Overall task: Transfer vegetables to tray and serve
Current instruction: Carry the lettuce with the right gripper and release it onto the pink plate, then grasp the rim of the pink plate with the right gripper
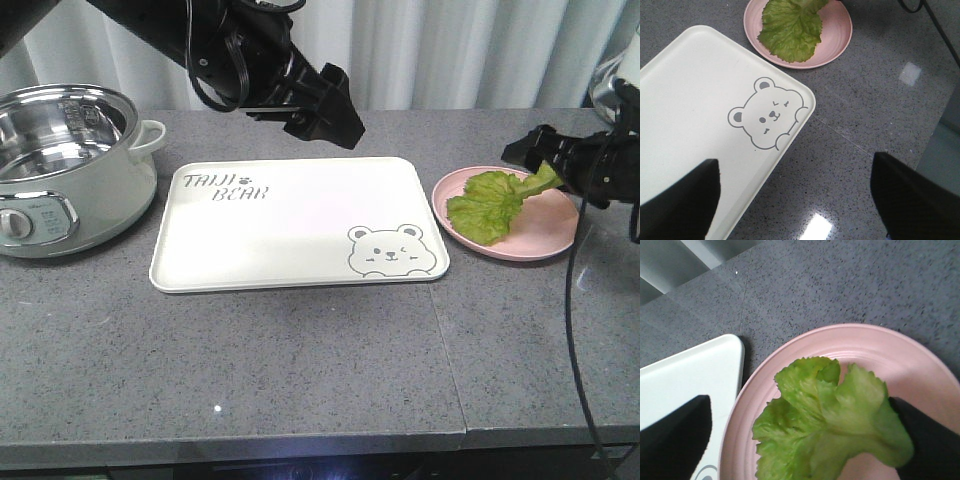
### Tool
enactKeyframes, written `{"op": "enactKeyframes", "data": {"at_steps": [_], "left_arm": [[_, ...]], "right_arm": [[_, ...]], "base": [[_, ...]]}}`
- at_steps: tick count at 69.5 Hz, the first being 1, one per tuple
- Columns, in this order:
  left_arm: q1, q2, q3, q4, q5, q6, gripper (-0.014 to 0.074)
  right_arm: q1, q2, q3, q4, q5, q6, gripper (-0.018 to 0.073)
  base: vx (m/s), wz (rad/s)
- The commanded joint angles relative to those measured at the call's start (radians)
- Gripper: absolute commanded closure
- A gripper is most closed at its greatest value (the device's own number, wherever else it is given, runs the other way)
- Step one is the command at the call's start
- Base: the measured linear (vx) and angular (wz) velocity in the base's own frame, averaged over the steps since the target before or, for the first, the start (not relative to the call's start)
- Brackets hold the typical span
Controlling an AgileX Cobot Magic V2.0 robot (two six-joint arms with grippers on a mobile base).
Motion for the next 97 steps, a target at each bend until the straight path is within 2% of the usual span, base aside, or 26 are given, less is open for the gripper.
{"op": "enactKeyframes", "data": {"at_steps": [1,24,31,43,51,56,73,97], "left_arm": [[-0.007,-0.052,-0.020,-0.033,-0.015,-0.010,0.0018],[-0.007,-0.052,-0.020,-0.033,-0.015,-0.010,0.0018],[-0.007,-0.052,-0.020,-0.033,-0.015,-0.010,0.0018],[-0.007,-0.052,-0.020,-0.033,-0.015,-0.010,0.0018],[-0.007,-0.052,-0.020,-0.033,-0.015,-0.010,0.0018],[-0.007,-0.052,-0.020,-0.033,-0.015,-0.010,0.0018],[-0.007,-0.052,-0.020,-0.033,-0.015,-0.010,0.0018],[-0.007,-0.052,-0.020,-0.033,-0.015,-0.010,0.0018]], "right_arm": [[-0.006,-0.093,-0.032,-0.052,-0.041,0.025,-0.0111],[-0.006,-0.203,-0.032,-0.346,-0.066,0.199,-0.0083],[-0.006,-0.208,-0.032,-0.484,-0.036,0.331,-0.0076],[-0.006,-0.208,-0.032,-0.808,0.083,0.618,-0.0066],[-0.006,-0.208,-0.030,-0.948,0.150,0.722,-0.0034],[-0.006,-0.205,-0.024,-0.965,0.161,0.745,-0.0012],[-0.006,-0.127,-0.024,-0.933,0.191,0.749,0.0009],[-0.003,-0.051,-0.024,-0.873,0.111,0.726,0.0009]], "base": [[0.00,0.00],[0.00,0.00],[0.00,0.00],[0.00,0.00],[0.00,0.00],[0.00,0.00],[0.00,0.00],[0.00,0.00]]}}
